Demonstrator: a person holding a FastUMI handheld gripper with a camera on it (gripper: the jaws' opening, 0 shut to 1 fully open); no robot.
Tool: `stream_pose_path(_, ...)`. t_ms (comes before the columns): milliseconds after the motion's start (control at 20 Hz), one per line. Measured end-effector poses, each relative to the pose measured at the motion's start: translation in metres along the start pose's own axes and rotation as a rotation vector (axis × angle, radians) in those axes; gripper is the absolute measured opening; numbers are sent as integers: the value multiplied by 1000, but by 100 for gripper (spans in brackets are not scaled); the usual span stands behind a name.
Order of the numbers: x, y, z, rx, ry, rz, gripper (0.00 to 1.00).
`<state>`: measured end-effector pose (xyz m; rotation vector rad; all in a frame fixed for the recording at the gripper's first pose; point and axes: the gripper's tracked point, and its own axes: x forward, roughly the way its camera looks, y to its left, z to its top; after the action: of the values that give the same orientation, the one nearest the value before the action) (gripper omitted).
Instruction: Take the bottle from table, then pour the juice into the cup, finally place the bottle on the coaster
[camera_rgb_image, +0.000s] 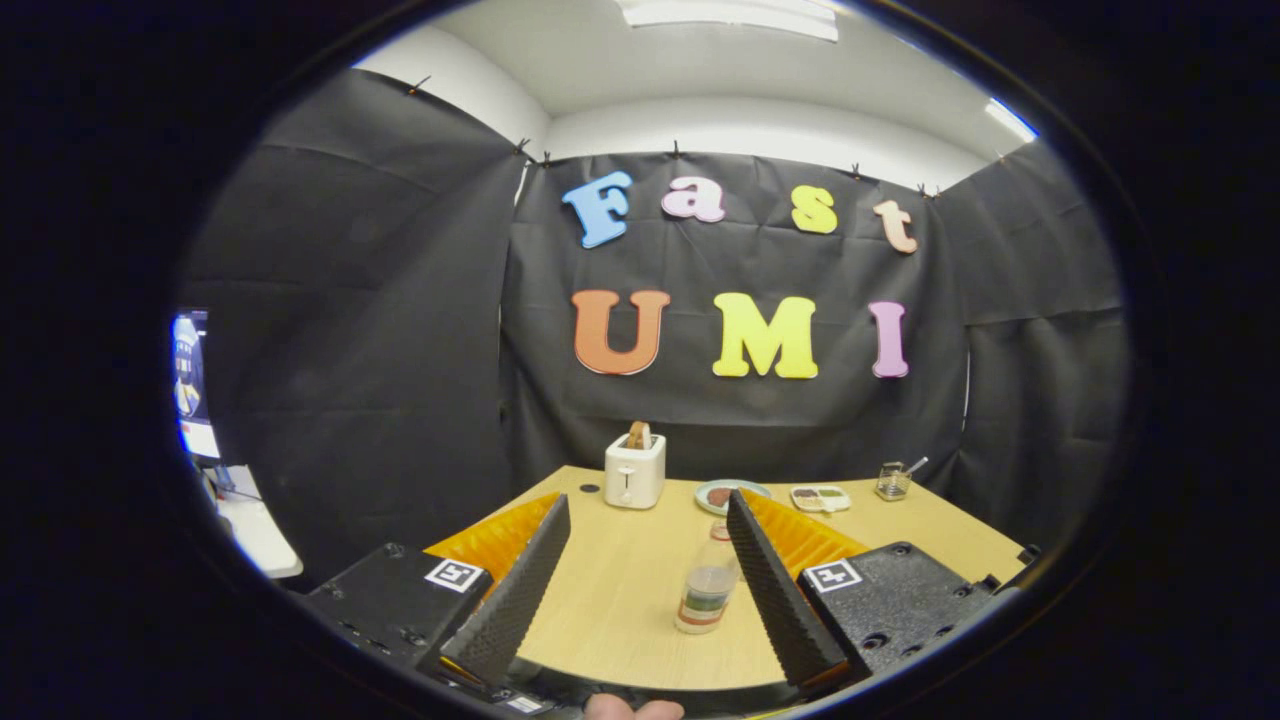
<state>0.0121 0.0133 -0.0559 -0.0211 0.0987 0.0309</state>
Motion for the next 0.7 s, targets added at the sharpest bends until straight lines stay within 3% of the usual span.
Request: stream_pose_path(700,22,-3,-93,-63,76,-23,100)
